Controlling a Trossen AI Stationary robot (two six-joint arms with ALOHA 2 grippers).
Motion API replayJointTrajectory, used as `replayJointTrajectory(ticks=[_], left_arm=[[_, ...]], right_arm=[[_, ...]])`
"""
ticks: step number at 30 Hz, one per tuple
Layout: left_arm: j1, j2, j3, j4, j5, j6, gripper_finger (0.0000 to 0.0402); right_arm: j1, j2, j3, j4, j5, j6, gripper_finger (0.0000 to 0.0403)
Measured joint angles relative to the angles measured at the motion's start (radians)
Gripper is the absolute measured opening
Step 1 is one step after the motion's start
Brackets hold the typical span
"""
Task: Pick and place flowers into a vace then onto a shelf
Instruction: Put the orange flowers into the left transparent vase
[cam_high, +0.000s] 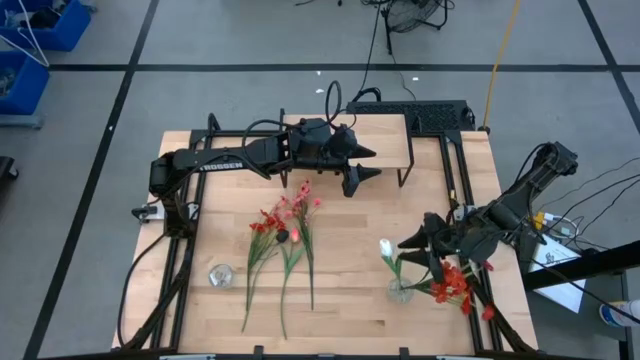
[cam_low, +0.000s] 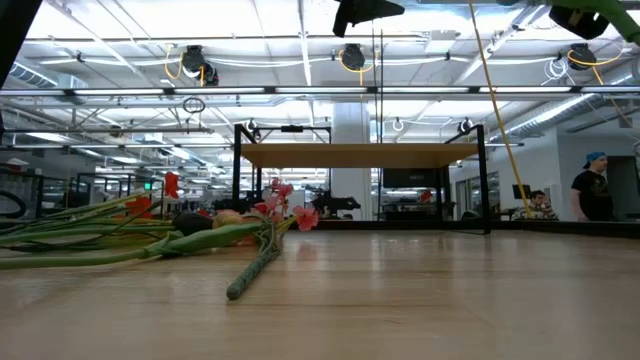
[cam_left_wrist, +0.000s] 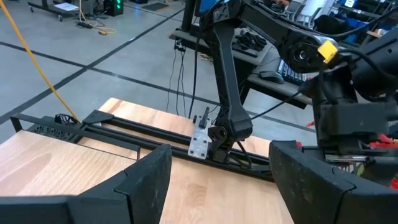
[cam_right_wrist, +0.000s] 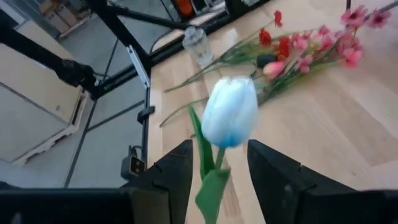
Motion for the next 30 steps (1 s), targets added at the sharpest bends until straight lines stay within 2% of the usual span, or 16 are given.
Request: replayJointTrajectory(ticks=[4, 9, 15, 18, 20, 23, 28, 30], left_arm=[[0.0, 0.0, 0.0, 0.0, 0.0, 0.0, 0.0274], [-0.001, 0.0, 0.0, 0.0, 0.0, -0.003, 0.0274], [-0.008, 0.0, 0.0, 0.0, 0.002, -0.02, 0.0274], [-0.014, 0.0, 0.0, 0.008, 0.013, -0.095, 0.0274], [-0.017, 0.0, 0.0, 0.023, 0.015, -0.155, 0.0274], [-0.021, 0.0, 0.0, -0.007, 0.021, -0.253, 0.0274], [-0.035, 0.0, 0.0, -0.144, 0.115, -0.539, 0.0273], [-0.054, 0.0, 0.0, -0.2, 0.119, -0.629, 0.0273]], right_arm=[[0.0, -0.011, 0.0, 0.001, -0.012, 0.008, 0.0144], [0.0, -0.055, 0.0, 0.037, 0.105, -0.034, 0.0144], [0.0, -0.125, 0.0, 0.196, 0.267, -0.159, 0.0144], [0.0, -0.153, 0.0, 0.308, 0.367, -0.262, 0.0144], [0.0, -0.168, 0.0, 0.37, 0.395, -0.327, 0.0144], [0.0, -0.186, 0.0, 0.43, 0.395, -0.428, 0.0144], [0.0, -0.215, 0.0, 0.459, 0.394, -0.554, 0.0144], [0.0, -0.222, 0.0, 0.46, 0.394, -0.597, 0.0144]])
